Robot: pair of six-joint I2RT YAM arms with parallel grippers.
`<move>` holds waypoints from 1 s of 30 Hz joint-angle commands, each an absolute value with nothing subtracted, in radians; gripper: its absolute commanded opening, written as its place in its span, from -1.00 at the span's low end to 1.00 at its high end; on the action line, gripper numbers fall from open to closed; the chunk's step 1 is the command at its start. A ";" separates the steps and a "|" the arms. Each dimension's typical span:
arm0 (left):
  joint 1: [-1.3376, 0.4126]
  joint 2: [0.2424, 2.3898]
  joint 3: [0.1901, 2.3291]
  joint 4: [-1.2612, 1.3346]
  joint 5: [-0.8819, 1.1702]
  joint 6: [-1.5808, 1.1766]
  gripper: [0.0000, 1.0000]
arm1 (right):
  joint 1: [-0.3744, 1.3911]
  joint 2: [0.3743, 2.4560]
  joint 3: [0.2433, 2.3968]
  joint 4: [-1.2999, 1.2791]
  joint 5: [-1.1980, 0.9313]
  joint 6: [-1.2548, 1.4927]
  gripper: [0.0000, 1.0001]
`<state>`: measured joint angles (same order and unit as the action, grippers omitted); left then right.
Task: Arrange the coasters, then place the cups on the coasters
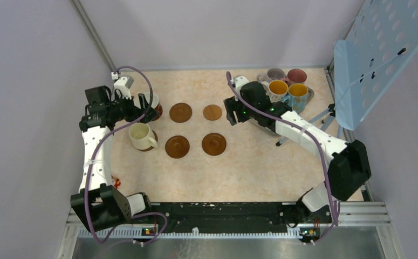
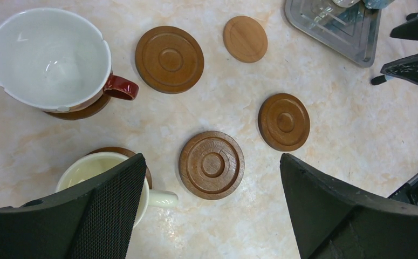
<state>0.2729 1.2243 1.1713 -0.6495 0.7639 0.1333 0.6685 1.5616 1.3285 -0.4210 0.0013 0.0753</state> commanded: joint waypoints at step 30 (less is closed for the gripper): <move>0.273 1.177 1.149 -0.555 0.751 0.093 0.97 | 0.240 1.626 1.120 -0.047 0.254 0.222 0.32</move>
<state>0.2729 1.1931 1.1507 -0.5972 0.7399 0.1028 0.2573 1.6127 1.1069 -0.1528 0.3492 0.2626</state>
